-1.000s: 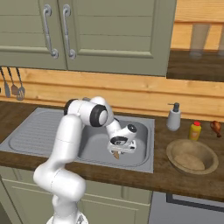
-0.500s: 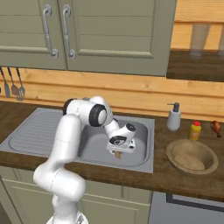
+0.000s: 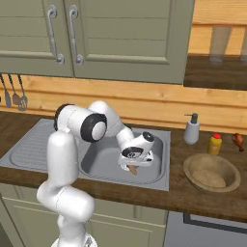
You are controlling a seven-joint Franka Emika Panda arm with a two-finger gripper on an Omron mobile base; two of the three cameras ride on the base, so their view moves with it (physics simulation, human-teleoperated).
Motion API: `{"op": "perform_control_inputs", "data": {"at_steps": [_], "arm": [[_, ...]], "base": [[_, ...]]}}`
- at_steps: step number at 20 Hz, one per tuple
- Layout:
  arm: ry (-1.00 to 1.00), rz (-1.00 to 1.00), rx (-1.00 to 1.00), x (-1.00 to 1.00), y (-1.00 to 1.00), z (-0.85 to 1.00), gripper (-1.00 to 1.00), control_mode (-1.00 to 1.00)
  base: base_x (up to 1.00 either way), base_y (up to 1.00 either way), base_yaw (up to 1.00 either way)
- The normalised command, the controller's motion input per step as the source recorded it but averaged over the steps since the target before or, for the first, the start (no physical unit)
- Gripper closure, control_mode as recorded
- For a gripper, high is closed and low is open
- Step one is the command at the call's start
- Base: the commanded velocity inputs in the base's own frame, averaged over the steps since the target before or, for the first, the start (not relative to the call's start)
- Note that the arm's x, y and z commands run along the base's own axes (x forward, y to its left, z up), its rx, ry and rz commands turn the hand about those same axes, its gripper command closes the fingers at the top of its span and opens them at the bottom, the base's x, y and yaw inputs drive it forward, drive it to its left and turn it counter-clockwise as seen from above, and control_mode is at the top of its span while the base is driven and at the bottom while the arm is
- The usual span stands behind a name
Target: Pick the sweet potato from the sink and place it in the bowl. Then pick the bowl and place it in the microwave. Then close the microwave door and press the start button.
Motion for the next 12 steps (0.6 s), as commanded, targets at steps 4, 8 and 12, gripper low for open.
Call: {"op": "perform_control_inputs", "data": {"at_steps": [4,8,12], "arm": [[-0.01,0.09,-0.10,-0.47,-0.04,1.00,1.00,-1.00],[-0.03,0.08,-0.05,-0.55,-0.18,1.00,1.00,-1.00],[0.00,0.07,0.00,-0.55,-0.35,1.00,1.00,-1.00]], "base": [[0.00,0.00,0.00],[0.00,0.00,0.00],[0.00,0.00,0.00]]}}
